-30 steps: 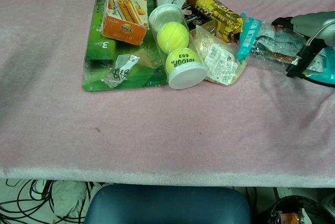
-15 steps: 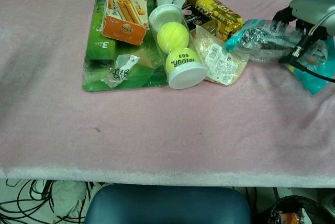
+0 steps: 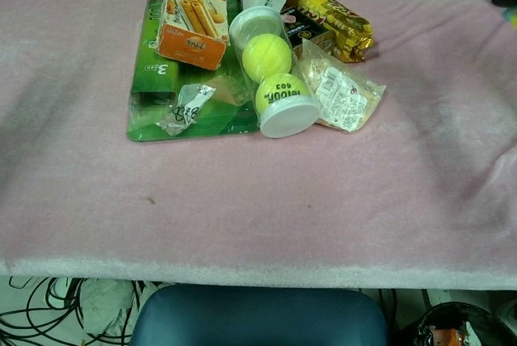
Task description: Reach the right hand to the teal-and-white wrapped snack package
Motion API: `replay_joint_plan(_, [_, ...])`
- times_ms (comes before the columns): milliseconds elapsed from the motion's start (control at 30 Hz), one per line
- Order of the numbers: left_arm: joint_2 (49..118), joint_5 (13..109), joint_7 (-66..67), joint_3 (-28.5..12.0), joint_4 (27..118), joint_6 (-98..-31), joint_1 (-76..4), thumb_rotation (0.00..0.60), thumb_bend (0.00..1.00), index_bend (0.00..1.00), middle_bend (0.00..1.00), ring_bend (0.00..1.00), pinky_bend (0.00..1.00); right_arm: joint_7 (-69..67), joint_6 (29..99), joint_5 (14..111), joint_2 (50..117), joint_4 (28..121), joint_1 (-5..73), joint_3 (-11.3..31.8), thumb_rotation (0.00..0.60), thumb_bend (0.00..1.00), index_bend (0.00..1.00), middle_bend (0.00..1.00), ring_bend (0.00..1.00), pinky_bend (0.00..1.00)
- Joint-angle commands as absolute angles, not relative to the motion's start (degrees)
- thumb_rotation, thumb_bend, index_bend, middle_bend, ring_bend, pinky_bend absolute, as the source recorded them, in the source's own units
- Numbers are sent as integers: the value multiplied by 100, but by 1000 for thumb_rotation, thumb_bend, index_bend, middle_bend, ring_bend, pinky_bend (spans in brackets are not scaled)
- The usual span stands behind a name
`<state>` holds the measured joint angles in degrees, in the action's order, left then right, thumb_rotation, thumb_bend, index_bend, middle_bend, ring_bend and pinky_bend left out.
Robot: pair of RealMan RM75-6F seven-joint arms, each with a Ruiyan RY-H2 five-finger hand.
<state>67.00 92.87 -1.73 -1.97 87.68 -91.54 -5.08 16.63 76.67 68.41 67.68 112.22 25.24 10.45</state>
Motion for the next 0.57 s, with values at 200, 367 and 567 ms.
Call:
replay_joint_plan(200, [6672,9360,-290,-167,8755,-9174,-517,600,0,0,0,0,0,1151,8274,8216,6043,11892,1784,356,600,487,835,773,773,809])
replay_joint_plan(367, [6646,9370,-349,-158,8760,-9197,-505,600,0,0,0,0,0,1113,8279,8484,6005,11943,1705,271,600,487,834,773,773,809])
replay_joint_plan(567, [6623,9333,-385,-157,8768,-9189,-493,600,0,0,0,0,0,1110,8304,8634,6023,11956,1665,285,600,487,834,773,773,809])
